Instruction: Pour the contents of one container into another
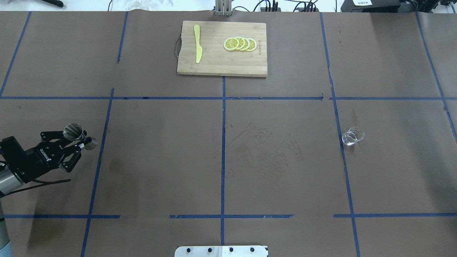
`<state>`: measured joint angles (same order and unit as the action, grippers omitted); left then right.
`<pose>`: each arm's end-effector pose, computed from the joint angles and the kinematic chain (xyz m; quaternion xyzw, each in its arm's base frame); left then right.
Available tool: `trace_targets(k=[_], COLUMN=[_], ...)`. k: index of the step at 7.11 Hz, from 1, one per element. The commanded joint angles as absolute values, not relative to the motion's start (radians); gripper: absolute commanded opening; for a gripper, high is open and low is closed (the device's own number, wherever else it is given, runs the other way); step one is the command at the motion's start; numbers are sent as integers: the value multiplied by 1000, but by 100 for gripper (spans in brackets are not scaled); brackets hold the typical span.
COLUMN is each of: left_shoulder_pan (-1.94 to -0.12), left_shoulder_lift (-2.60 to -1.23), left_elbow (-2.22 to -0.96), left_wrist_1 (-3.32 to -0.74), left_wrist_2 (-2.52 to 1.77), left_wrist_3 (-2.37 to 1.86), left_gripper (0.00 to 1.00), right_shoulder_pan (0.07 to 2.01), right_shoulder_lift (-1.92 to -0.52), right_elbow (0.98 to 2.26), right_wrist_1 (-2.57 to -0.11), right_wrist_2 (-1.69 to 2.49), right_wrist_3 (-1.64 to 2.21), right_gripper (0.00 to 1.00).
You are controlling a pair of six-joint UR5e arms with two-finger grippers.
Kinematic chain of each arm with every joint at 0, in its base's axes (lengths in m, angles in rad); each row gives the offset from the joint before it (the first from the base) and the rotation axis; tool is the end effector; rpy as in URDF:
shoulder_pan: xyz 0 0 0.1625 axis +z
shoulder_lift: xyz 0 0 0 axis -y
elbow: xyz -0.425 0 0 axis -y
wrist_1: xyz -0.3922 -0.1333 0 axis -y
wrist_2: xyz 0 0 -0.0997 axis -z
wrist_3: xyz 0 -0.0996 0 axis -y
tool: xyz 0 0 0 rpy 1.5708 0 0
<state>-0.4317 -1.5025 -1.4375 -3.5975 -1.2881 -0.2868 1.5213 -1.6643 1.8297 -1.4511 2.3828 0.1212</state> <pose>0.3166 -0.3232 0.5445 0.6488 0.4471 0.1489 0.5975 0.0381 -0.4646 0.5588 0.0967 -0.4006 -0.0235 0.9108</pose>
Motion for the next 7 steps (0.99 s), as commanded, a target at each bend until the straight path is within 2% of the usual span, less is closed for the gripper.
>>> trace_targets(k=[1,4,6,7], left_shoulder_pan=[-535,-632,-635,-632], left_shoulder_lift=[-1645,-1892,-2027,-2108], left_elbow=[-1436,-1431,-1417,-1357], left_wrist_1=[-3501,-3244,-3098,-3071], left_wrist_2=[-1492,-1791,-1877,-1900], left_wrist_3=[-127,-182,-215,-210], left_gripper=[0,0,0,0], right_shoulder_pan=[1531,1535,1539,1540], right_shoulder_lift=[-1675,-1687,-1689,-1689], right_elbow=[1829,1829,1829,1830], right_wrist_1=[-1453,-1451,-1451,-1451], right_wrist_2=[2384,2385,2385,2385], right_wrist_3=[123,132,133,140], right_gripper=[100,100,100,100])
